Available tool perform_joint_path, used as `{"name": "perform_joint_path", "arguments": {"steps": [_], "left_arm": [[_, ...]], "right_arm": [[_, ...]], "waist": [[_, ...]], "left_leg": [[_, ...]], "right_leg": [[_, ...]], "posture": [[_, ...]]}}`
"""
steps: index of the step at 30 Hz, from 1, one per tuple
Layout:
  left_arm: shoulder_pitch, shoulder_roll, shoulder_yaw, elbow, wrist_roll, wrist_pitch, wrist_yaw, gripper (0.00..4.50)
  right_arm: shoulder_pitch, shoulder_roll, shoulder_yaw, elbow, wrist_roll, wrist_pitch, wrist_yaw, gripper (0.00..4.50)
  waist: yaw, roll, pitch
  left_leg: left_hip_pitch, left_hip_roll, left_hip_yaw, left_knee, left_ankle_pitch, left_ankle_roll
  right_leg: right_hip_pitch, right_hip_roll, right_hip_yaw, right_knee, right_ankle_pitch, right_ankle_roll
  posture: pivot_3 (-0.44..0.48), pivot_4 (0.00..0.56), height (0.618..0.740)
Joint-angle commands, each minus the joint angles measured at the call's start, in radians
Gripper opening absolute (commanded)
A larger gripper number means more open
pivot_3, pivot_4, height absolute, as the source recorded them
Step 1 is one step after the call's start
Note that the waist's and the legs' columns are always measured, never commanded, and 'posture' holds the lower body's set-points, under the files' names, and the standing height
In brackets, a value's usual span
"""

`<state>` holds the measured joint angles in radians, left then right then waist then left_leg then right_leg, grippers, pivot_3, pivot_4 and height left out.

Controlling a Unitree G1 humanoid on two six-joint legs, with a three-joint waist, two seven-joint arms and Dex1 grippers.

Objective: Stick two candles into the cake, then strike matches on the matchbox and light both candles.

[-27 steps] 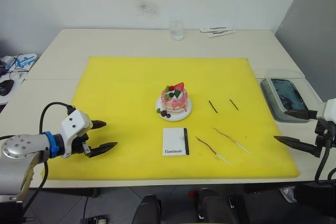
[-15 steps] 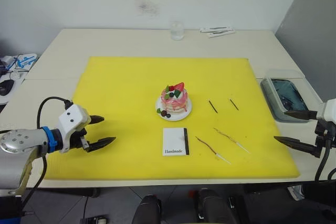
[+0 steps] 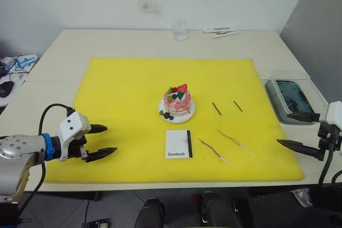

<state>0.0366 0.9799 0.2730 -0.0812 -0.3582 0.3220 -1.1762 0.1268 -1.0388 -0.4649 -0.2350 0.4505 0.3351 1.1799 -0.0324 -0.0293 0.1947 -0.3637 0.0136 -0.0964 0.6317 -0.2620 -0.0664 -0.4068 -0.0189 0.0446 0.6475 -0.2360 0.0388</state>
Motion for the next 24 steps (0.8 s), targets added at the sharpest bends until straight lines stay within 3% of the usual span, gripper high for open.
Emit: {"name": "perform_joint_path", "arguments": {"steps": [1, 12, 24], "left_arm": [[0.004, 0.014, 0.033, -0.011, -0.016, -0.018, -0.012, 4.47], [0.059, -0.006, 0.029, -0.125, -0.052, -0.009, -0.016, 4.47], [0.117, -0.023, -0.029, -0.429, -0.186, 0.101, -0.031, 4.47]], "right_arm": [[-0.027, -0.005, 0.004, 0.002, -0.008, -0.025, -0.001, 4.50], [-0.059, -0.006, 0.035, 0.012, -0.005, -0.037, 0.001, 4.50], [-0.013, -0.059, 0.019, -0.139, 0.005, 0.027, 0.018, 4.50]], "waist": [[0.000, 0.000, 0.000], [0.000, 0.000, 0.000], [0.000, 0.000, 0.000]], "left_leg": [[0.000, 0.000, 0.000, 0.000, 0.000, 0.000], [0.000, 0.000, 0.000, 0.000, 0.000, 0.000], [0.000, 0.000, 0.000, 0.001, 0.000, 0.000]], "right_leg": [[0.000, 0.000, 0.000, 0.000, 0.000, 0.000], [0.000, 0.000, 0.000, 0.000, 0.002, 0.004], [0.000, 0.000, 0.000, 0.000, 0.000, 0.000]], "posture": [[0.000, 0.150, 0.740], [0.000, 0.150, 0.740], [0.000, 0.150, 0.740]]}}
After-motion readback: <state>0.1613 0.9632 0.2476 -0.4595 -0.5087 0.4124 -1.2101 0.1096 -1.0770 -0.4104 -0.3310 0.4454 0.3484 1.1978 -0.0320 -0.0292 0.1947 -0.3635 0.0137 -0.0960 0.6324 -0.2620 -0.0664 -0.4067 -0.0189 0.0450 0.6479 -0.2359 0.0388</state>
